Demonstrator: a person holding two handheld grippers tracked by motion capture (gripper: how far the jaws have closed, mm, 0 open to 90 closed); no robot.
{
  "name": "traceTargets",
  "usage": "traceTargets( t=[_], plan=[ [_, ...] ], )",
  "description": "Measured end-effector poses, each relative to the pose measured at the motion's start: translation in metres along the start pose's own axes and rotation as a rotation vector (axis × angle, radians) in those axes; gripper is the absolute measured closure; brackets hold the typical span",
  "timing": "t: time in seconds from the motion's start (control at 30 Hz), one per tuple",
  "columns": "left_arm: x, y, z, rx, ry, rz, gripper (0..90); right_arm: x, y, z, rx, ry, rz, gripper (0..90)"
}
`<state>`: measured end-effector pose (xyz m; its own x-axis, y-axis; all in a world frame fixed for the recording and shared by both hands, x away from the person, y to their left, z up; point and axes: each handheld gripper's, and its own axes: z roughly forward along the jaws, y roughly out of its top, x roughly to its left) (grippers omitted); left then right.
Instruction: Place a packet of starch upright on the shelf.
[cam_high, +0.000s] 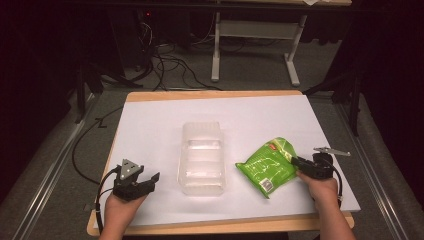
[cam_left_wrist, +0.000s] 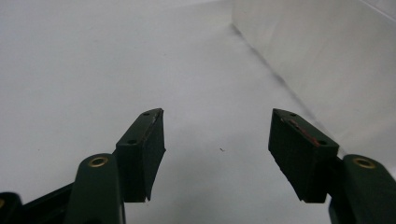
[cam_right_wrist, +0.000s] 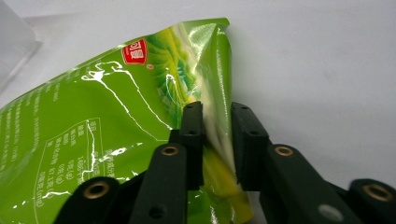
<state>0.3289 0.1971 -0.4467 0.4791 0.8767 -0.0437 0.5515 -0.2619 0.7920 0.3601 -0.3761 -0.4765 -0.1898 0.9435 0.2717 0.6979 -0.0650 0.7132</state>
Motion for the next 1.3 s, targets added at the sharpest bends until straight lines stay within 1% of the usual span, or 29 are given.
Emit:
traceTargets(
  t=[0.13,0.23,0.37,0.43,0.47,0.5,0.53,0.57,0.6,0.63,0.67,0.8,1.0,1.1,1.17,1.27,1.3],
  plan=[
    [0.0,0.0,0.0,-0.001,0.003,-0.001,36.6,0.001,0.001,-0.002,-0.003,0.014,-0.001,84.7],
    [0.0,0.0,0.0,-0.003,0.003,-0.003,36.6,0.002,0.001,-0.004,-0.015,0.016,-0.019,86.7],
    [0.0,0.0,-0.001,-0.006,0.006,0.002,36.6,0.005,0.003,-0.009,-0.053,0.023,-0.046,87.9],
    [0.0,0.0,-0.001,-0.008,0.007,0.002,36.6,0.008,0.004,-0.012,-0.08,0.027,-0.053,88.0],
    [0.0,0.0,-0.001,-0.008,0.006,0.002,36.6,0.009,0.004,-0.014,-0.094,0.03,-0.067,88.1],
    [0.0,0.0,-0.001,-0.008,0.005,0.002,36.6,0.011,0.005,-0.016,-0.107,0.034,-0.066,88.2],
    [0.0,0.0,-0.001,-0.008,0.006,0.003,36.6,0.012,0.006,-0.018,-0.122,0.039,-0.077,88.3],
    [0.0,0.0,-0.002,-0.009,0.007,0.003,36.6,0.013,0.007,-0.021,-0.133,0.045,-0.076,88.3],
    [0.0,0.0,-0.002,-0.009,0.007,0.003,36.6,0.013,0.007,-0.021,-0.133,0.045,-0.076,88.3],
    [0.0,0.0,-0.002,-0.01,0.007,0.002,36.6,0.014,0.007,-0.023,-0.15,0.052,-0.087,88.3],
    [0.0,0.0,-0.002,-0.009,0.008,0.002,36.6,0.017,0.009,-0.027,-0.179,0.07,-0.088,88.3],
    [0.0,0.0,-0.002,-0.015,0.011,0.004,36.6,0.022,0.011,-0.035,-0.218,0.101,-0.102,88.4],
    [0.0,0.0,-0.003,-0.017,0.013,0.003,36.6,0.033,0.015,-0.047,-0.28,0.152,-0.124,88.6],
    [-0.001,0.0,-0.003,-0.018,0.014,0.003,36.6,0.04,0.018,-0.052,-0.307,0.175,-0.139,88.8],
    [0.0,0.0,-0.003,-0.017,0.015,0.004,36.6,0.046,0.02,-0.056,-0.327,0.199,-0.149,88.9],
    [0.0,0.0,-0.003,-0.018,0.015,0.001,36.6,0.058,0.023,-0.062,-0.356,0.228,-0.162,89.2],
    [0.0,-0.001,-0.003,-0.019,0.016,-0.001,36.6,0.062,0.024,-0.064,-0.365,0.233,-0.175,89.3]
  ],
)
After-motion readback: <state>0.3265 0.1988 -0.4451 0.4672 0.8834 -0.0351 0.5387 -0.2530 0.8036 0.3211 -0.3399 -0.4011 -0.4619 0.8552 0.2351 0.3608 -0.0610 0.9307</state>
